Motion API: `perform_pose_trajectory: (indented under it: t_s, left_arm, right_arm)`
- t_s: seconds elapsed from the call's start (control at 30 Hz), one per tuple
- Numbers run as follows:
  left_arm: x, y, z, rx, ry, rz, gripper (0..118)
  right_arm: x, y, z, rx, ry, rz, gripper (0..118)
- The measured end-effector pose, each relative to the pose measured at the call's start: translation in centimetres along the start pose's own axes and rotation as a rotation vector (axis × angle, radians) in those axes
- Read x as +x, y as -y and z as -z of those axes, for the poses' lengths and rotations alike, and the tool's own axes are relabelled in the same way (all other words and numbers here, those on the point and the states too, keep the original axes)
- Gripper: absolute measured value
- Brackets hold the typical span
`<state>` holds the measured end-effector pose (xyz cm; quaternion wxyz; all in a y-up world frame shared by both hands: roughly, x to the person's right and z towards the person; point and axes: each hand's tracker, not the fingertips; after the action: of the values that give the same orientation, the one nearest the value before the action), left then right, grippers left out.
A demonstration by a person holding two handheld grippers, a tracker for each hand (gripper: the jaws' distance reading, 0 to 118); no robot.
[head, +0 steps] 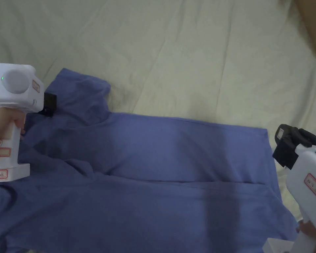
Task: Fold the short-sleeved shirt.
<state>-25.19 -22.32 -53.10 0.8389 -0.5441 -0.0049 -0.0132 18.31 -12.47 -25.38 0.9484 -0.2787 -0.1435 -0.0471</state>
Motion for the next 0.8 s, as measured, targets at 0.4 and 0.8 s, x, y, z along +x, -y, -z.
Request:
perform_pose_trajectory:
  t_s: [0.4,0.8]
  left_arm:
    - [-1.6,-0.1,-6.9,0.174,0.115,-0.013,0]
    - [-1.4,0.8,-9.1,0.23,0.127,-0.033,0]
  right_arm:
    - [1.2,-3.9,2.6,-0.104,0.053,-0.098,15]
    - [3.6,-5.2,16.1,-0.491,0.116,-0.068,114]
